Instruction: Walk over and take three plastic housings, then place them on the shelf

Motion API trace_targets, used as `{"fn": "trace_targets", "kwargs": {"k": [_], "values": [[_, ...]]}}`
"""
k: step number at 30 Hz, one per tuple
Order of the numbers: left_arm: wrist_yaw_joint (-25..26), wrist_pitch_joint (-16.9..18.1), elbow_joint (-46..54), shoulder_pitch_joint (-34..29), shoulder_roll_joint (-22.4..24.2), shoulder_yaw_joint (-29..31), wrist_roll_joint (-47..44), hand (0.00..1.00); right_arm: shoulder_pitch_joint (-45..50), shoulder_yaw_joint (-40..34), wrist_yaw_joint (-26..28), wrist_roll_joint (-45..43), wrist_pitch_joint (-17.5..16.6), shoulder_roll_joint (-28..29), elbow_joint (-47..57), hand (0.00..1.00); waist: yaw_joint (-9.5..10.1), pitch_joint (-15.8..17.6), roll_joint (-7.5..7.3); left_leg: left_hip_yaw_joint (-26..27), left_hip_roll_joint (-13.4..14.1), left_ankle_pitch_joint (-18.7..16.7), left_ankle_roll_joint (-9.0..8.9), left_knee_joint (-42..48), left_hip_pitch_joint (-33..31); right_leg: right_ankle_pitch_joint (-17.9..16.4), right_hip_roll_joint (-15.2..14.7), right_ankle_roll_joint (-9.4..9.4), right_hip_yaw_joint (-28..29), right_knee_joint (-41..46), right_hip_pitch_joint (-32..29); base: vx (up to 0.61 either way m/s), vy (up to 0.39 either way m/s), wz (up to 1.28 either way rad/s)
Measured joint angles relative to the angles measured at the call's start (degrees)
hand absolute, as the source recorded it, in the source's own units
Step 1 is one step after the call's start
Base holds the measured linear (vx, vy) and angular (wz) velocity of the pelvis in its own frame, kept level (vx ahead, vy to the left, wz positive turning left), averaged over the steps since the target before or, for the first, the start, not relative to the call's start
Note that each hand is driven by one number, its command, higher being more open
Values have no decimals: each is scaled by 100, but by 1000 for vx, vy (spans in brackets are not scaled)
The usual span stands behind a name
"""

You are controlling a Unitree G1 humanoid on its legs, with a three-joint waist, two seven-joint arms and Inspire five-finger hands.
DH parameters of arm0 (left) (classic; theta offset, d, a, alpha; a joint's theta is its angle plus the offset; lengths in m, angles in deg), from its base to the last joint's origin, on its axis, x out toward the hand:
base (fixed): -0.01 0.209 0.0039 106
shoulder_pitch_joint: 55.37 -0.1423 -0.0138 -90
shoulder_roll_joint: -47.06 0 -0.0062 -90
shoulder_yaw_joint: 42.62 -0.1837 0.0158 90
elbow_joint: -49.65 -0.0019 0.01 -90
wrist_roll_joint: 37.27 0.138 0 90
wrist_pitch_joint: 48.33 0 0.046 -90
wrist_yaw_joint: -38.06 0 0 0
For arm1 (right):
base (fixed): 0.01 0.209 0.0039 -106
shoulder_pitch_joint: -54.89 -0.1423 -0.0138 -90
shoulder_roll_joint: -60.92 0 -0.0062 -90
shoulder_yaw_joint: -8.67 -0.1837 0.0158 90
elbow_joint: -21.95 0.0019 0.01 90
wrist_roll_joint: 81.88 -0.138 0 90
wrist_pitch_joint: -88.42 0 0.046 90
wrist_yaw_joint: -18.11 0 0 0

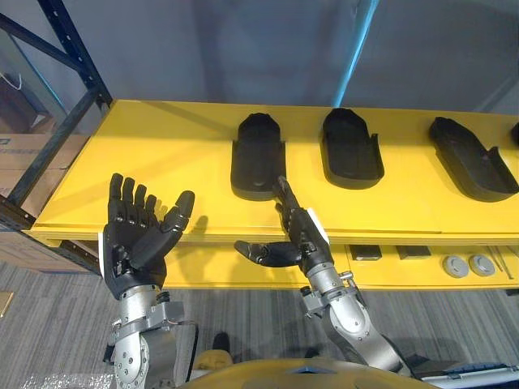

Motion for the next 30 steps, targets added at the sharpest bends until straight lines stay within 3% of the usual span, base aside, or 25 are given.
{"fn": "trace_targets", "kwargs": {"k": [13, 30], "values": [[-265, -17, -224, 103, 95, 8, 5, 100, -906, -124, -392, 2, 28, 514, -1184, 100, 109, -13, 29, -138, -5, 73, -18, -12, -5, -20, -1, -33, -136, 17, 62, -39, -7, 4], [-343, -18, -429, 329, 118, 117, 5, 100, -1356, -238, -462, 139, -7, 645, -1680, 100, 152, -13, 33, -152, 3, 92, -38, -8, -15, -17, 6, -34, -171, 1, 64, -10, -1, 1]]}}
